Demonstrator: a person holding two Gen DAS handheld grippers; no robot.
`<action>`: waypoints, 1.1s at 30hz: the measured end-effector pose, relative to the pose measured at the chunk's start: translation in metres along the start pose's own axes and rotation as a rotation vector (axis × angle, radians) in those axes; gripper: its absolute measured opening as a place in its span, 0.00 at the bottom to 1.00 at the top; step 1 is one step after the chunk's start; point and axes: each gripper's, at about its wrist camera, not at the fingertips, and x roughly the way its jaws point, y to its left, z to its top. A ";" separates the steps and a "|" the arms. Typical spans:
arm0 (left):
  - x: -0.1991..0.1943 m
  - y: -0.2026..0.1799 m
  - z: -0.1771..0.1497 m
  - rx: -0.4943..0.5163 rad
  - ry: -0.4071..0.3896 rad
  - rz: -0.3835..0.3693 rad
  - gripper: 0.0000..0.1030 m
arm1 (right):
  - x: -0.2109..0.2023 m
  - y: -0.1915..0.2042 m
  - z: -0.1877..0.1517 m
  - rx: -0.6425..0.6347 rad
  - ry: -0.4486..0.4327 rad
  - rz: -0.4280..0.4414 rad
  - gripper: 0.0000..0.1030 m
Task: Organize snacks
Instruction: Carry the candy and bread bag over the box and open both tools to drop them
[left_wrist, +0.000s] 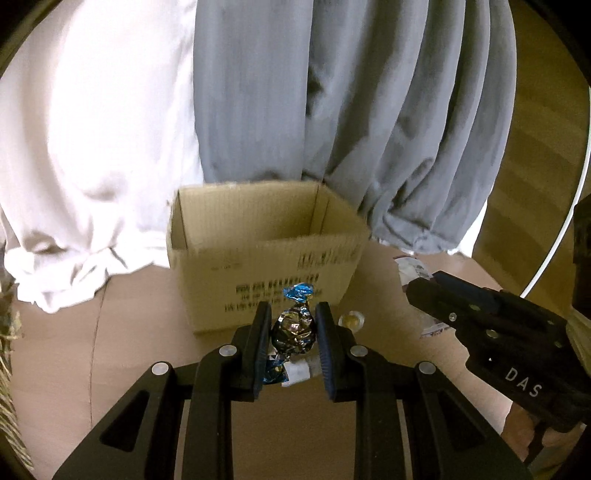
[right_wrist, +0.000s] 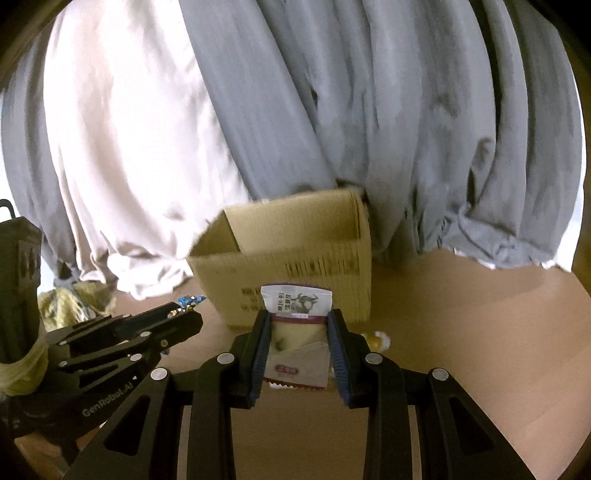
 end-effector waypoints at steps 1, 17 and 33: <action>-0.002 0.000 0.004 0.001 -0.008 0.000 0.24 | -0.002 0.001 0.005 -0.001 -0.013 0.004 0.31; -0.017 0.013 0.070 0.013 -0.157 0.048 0.24 | -0.003 0.016 0.080 -0.046 -0.155 0.050 0.31; 0.024 0.038 0.107 -0.017 -0.116 0.047 0.24 | 0.053 0.017 0.119 -0.044 -0.067 0.119 0.31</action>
